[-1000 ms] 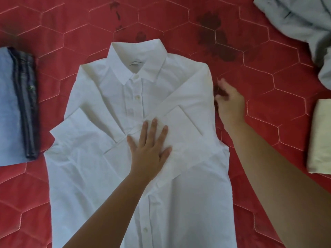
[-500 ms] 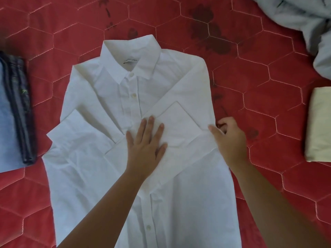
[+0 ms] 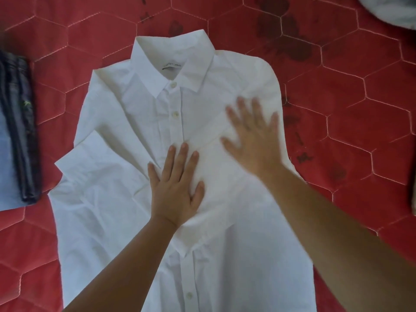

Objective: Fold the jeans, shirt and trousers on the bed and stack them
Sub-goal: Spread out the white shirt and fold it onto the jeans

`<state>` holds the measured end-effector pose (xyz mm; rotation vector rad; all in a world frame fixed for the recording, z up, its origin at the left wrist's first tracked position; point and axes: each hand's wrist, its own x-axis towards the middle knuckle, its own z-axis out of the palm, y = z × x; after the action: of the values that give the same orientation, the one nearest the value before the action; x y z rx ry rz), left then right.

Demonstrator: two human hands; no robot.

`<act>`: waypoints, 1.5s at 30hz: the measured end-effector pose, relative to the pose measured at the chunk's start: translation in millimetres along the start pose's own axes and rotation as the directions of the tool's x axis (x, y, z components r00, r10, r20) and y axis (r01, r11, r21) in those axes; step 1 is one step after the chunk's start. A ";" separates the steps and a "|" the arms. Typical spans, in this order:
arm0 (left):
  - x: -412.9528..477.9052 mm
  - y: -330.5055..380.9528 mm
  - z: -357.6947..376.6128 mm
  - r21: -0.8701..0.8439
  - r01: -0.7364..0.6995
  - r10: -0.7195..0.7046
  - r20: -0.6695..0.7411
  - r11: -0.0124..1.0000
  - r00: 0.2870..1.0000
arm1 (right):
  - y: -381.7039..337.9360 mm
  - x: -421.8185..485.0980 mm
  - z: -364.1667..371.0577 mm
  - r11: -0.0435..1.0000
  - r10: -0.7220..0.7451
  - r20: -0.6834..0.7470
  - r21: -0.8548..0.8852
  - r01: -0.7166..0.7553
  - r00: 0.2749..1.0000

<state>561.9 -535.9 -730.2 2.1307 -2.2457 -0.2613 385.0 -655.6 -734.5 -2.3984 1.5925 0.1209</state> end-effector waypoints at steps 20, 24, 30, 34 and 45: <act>-103.6 -46.7 4.4 0.074 -0.118 0.115 0.037 0.990 0.993 | -62.3 -147.3 35.6 0.990 0.126 -0.042 -0.056 -0.129 0.991; -115.6 -52.2 -6.0 0.003 -0.124 0.124 0.059 0.992 0.991 | -78.2 -159.7 25.1 0.979 0.194 -0.054 -0.059 -0.197 0.979; -165.5 -64.9 -14.1 -0.012 -0.131 0.131 0.174 0.991 0.976 | -163.3 -209.9 49.8 0.995 0.094 -0.043 -0.014 -0.094 0.995; -203.4 -94.4 -15.6 0.004 -0.085 0.082 0.232 0.996 0.969 | -160.0 -254.6 63.8 0.987 0.152 0.023 -0.048 -0.151 0.988; -278.0 -100.3 -38.4 -0.369 0.614 -0.608 0.148 0.697 0.780 | -234.2 -271.0 49.6 0.982 0.026 0.010 0.189 -0.027 1.000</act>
<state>682.8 -267.8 -681.9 2.5312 -1.2299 -0.6858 495.7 -314.9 -685.6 -2.2304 1.5575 -0.0170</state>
